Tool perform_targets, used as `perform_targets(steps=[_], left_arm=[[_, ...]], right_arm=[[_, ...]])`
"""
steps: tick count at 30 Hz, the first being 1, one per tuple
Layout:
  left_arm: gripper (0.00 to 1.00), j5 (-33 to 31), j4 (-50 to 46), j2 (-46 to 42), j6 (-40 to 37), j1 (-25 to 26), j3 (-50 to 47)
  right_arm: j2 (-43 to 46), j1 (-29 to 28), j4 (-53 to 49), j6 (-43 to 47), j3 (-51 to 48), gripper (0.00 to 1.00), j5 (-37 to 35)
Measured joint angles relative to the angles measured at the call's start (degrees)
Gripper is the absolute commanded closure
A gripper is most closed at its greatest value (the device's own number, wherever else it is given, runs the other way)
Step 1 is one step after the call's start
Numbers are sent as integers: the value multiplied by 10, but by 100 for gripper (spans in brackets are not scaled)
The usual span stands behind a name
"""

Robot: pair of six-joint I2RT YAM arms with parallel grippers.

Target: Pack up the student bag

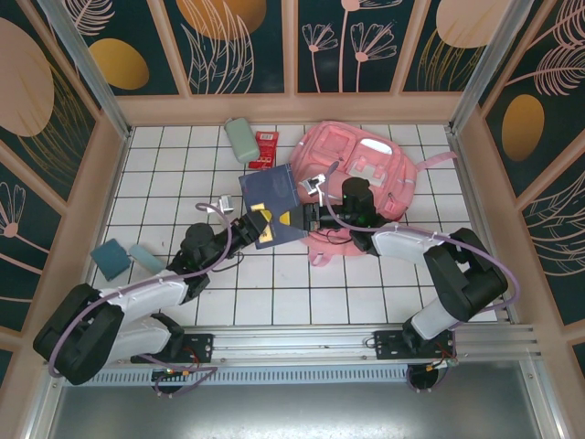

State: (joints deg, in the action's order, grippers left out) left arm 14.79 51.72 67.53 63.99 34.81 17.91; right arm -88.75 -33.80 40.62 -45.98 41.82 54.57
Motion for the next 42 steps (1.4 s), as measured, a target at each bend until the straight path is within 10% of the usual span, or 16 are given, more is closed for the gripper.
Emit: perform_targets(steps=[11,16,21,31,42], left_arm=[[75,2,-10,-54,1,0,-11],[45,2,-19,-65,-7,0,-12],[50,-7,-45,-81,-15,1,-13],[99,-2,-38,-62,-15,0,-14],[100,10,-40,-61,-14,1,-14]], right_arm=[[-1,3,13,0,0,100,9],[-2,5,11,2,0,100,8],[-2,5,10,2,0,100,8],[-2,11,0,5,0,100,9],[3,16,-73,63,0,53,-31]])
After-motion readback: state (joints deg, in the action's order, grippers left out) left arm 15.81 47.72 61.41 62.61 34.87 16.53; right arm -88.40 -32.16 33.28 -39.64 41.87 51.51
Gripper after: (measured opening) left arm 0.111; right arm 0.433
